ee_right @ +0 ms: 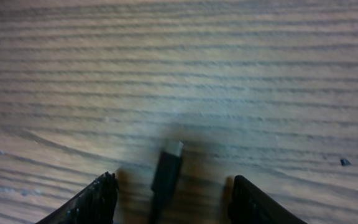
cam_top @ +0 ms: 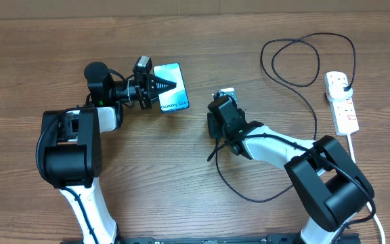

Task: Plug charger to phone and switch on socket
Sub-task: 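Lower the right gripper and grasp the USB-C cable end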

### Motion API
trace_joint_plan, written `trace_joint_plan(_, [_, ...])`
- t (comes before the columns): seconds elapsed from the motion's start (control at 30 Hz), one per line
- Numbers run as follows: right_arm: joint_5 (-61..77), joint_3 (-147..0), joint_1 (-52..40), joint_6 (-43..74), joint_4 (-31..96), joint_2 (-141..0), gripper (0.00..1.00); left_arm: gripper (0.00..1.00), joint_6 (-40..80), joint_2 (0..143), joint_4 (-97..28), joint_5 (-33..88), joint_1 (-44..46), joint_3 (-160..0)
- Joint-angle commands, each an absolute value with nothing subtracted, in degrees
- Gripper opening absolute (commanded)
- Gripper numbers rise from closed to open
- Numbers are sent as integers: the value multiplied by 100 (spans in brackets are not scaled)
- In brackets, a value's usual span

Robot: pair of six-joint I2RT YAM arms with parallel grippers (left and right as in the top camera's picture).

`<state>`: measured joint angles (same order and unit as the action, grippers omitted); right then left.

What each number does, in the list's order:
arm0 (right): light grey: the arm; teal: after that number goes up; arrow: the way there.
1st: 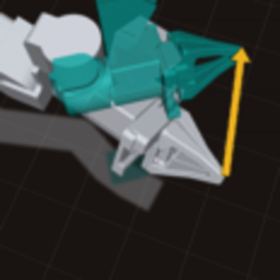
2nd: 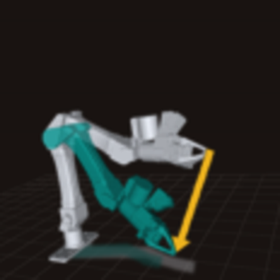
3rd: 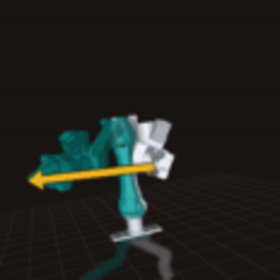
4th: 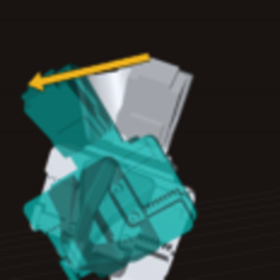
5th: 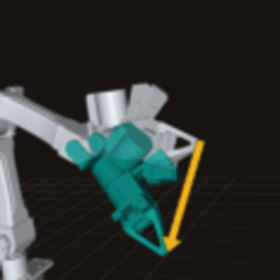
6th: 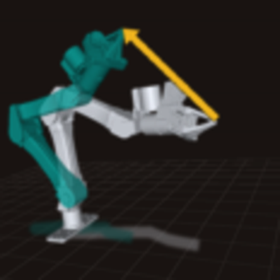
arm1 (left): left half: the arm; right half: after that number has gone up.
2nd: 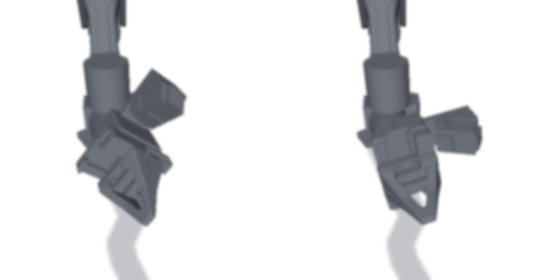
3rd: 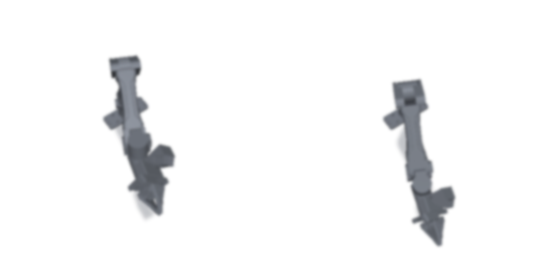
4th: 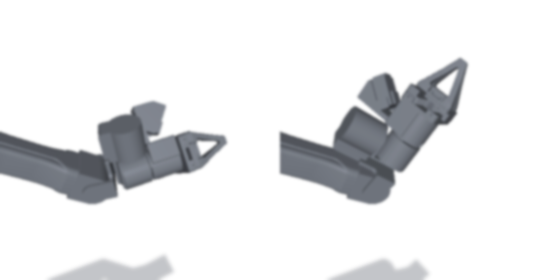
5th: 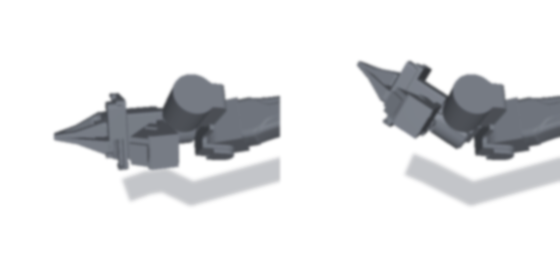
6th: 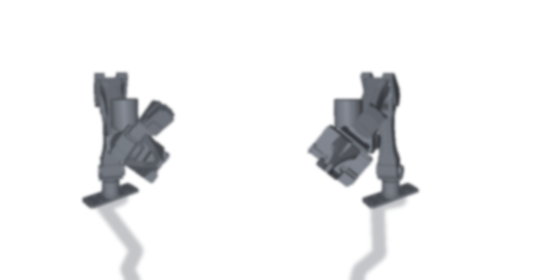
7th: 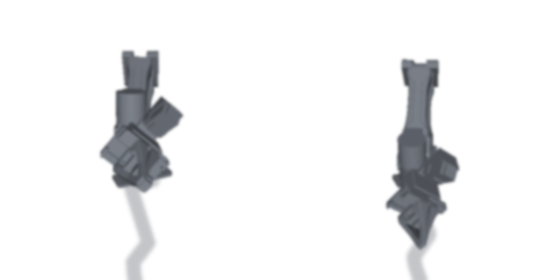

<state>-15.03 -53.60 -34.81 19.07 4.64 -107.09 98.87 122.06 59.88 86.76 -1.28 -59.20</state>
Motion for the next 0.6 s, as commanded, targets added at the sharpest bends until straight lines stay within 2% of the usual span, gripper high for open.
trace_joint_plan(0.0, [-1721,-5695,-3634,2018,593,-10914,57,5,9793,12182,6045,8705,-169,-6027])
trace_joint_plan(0.17, [-1931,-5907,-3642,2257,1070,-11115,56,5,9795,12182,6045,8707,-169,-6027])
trace_joint_plan(0.57, [-1925,-5907,-3642,2281,1317,-11115,42,4,9795,12182,6045,8707,-169,-6027])
